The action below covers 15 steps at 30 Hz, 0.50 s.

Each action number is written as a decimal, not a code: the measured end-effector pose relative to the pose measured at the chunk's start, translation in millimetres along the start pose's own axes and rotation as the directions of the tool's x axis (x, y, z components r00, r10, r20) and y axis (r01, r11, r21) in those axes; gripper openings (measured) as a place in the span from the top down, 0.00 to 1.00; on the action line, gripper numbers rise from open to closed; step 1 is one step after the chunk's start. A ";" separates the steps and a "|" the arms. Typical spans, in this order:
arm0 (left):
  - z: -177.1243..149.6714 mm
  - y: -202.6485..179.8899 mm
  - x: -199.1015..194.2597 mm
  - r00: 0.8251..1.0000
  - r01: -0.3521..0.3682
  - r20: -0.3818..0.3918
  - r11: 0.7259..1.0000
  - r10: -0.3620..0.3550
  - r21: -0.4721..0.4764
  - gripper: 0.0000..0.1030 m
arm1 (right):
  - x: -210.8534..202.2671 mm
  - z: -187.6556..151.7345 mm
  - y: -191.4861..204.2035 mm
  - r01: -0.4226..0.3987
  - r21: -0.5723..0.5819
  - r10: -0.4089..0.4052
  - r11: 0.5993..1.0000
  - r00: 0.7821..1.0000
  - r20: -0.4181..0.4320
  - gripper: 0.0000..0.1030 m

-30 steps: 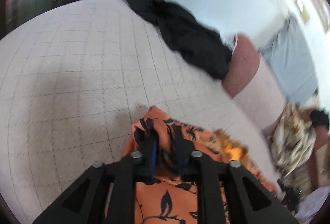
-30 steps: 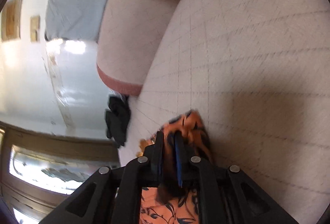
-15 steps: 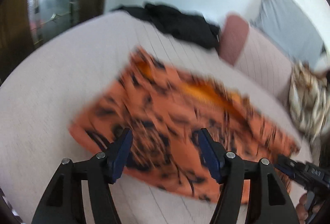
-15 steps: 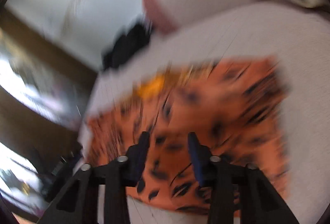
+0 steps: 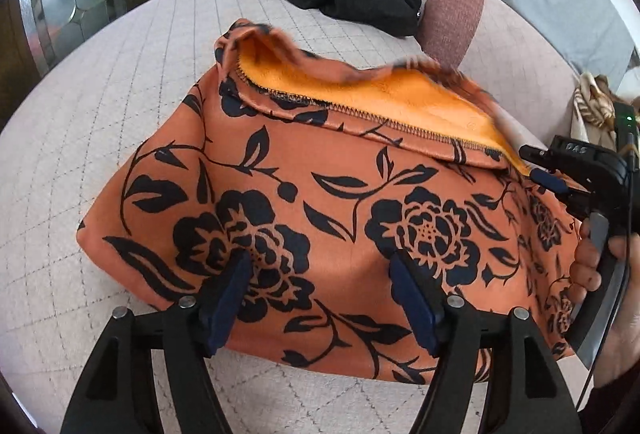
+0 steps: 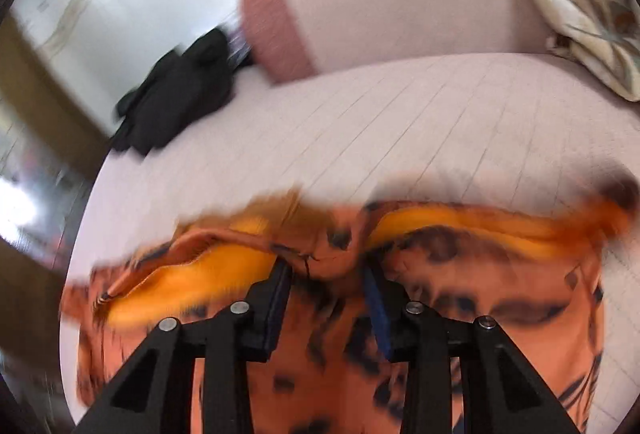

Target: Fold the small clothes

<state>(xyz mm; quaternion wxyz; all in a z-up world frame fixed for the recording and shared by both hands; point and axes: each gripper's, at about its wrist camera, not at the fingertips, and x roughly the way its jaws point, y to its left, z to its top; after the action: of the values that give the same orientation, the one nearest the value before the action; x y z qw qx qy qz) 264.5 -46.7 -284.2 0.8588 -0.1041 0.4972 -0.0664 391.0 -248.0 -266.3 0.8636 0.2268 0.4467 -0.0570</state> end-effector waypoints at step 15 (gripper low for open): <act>27.5 64.9 -12.3 0.999 0.050 -0.006 0.996 -0.051 -0.077 0.30 | 16.8 -88.2 134.0 -0.293 -0.209 0.242 0.933 0.940 -0.240 0.59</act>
<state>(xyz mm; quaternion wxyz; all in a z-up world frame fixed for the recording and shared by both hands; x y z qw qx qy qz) 282.9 22.0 -276.5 0.8501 -0.1494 0.5001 -0.0693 375.6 -87.9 -278.0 0.8324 0.1836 0.5036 0.1407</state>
